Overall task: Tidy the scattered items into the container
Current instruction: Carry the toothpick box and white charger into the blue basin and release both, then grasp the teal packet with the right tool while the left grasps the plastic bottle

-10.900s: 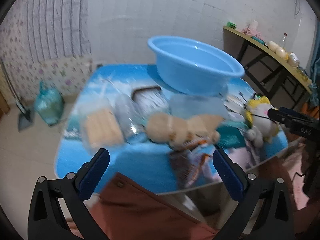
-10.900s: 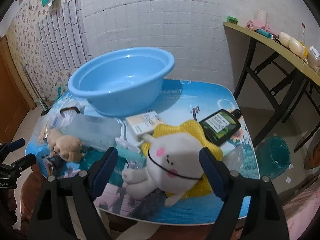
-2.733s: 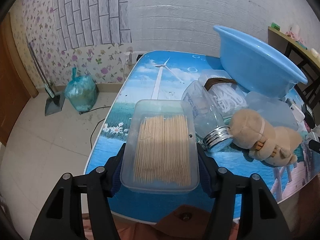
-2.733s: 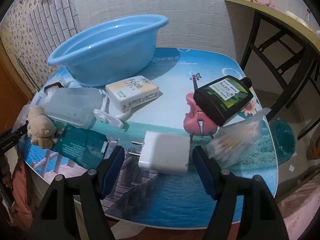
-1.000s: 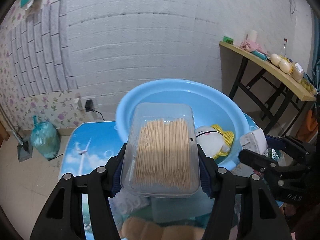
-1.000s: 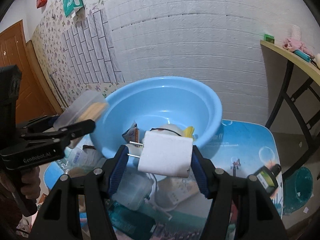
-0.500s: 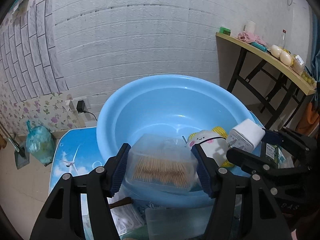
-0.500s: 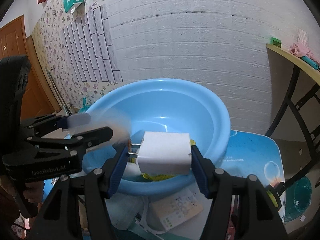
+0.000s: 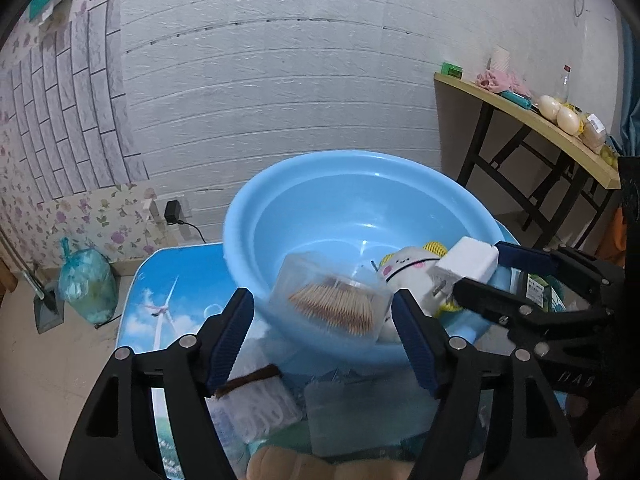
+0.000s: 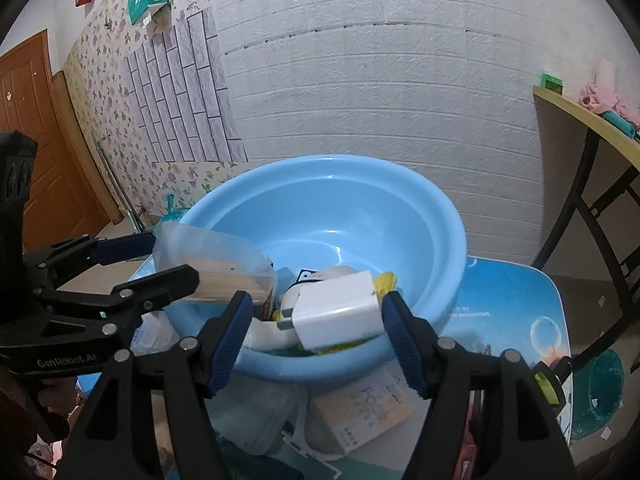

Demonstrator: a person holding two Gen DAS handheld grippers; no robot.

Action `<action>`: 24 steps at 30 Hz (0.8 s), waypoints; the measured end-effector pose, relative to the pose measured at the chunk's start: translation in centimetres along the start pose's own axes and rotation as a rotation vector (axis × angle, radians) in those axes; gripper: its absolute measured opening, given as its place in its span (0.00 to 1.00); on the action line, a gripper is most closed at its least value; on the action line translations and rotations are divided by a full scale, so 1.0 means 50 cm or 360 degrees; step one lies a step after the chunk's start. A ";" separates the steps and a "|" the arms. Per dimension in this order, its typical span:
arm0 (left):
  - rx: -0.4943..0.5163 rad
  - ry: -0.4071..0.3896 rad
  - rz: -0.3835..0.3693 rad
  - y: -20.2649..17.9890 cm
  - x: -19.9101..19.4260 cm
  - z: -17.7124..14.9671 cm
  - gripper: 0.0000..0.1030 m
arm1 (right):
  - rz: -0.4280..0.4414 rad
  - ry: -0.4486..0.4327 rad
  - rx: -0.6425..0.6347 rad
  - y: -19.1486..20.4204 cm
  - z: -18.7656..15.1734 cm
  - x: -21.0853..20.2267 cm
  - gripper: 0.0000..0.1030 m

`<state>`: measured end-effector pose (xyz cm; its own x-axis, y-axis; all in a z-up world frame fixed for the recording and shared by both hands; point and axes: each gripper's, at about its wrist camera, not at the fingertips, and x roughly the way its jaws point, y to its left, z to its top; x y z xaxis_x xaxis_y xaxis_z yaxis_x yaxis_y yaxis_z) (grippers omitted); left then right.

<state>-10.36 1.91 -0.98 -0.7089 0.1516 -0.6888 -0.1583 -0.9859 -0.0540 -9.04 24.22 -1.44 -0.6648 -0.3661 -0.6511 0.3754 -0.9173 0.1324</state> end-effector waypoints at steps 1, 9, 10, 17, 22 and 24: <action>-0.0003 0.0000 0.0007 0.002 -0.005 -0.005 0.70 | 0.0000 -0.0004 0.0000 -0.002 -0.002 -0.005 0.65; -0.0046 -0.0004 0.0057 0.023 -0.049 -0.058 0.77 | -0.0065 0.0005 0.0027 -0.004 -0.035 -0.042 0.65; -0.0050 -0.0009 0.0067 0.026 -0.055 -0.067 0.78 | -0.0076 0.0001 0.0035 -0.005 -0.039 -0.047 0.65; -0.0076 0.0030 0.0101 0.040 -0.078 -0.135 0.81 | -0.0106 0.0012 0.0089 -0.008 -0.072 -0.081 0.65; -0.0088 0.0047 0.0099 0.046 -0.090 -0.183 0.84 | -0.0109 0.0061 0.0111 0.000 -0.114 -0.087 0.65; -0.0093 0.0055 0.0089 0.043 -0.092 -0.197 0.84 | -0.0114 0.0099 0.0113 0.002 -0.135 -0.085 0.65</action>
<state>-0.65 -1.61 -5.06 -0.6914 0.0944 -0.7163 -0.0778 -0.9954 -0.0560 -1.80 26.73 -3.71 -0.6462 -0.2910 -0.7055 0.2804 -0.9503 0.1351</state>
